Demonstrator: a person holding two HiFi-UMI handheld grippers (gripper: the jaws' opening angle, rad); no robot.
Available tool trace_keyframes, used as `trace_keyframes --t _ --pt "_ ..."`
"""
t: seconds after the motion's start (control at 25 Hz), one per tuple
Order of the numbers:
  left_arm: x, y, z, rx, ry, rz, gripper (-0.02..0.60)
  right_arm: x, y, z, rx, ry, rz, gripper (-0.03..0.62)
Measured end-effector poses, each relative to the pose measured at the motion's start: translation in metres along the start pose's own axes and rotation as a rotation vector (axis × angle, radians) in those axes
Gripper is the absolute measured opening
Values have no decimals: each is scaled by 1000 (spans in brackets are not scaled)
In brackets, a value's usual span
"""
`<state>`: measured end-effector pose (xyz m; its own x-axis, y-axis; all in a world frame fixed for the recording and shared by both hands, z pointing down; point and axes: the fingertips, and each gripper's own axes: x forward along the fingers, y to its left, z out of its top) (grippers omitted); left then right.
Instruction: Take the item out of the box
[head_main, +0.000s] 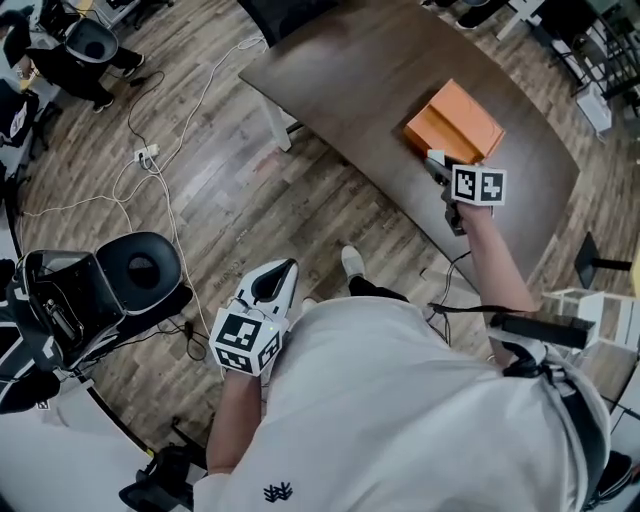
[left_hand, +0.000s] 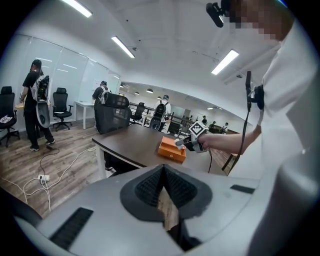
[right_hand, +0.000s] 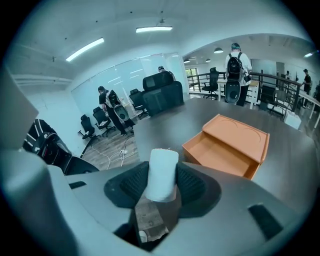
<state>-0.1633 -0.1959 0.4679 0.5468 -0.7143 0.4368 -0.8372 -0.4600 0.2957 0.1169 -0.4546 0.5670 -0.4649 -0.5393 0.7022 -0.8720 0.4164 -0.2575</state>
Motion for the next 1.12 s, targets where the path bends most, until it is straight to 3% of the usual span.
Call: trace_keyframes --t 0.68,1.12 --pt "-67 -15 -43 30 -1 -66 9 -81 131 -77 -60 -43 83 170" --pt "-94 -29 -74 31 6 -103 9 -115 190 -129 -97 -42 127 170"
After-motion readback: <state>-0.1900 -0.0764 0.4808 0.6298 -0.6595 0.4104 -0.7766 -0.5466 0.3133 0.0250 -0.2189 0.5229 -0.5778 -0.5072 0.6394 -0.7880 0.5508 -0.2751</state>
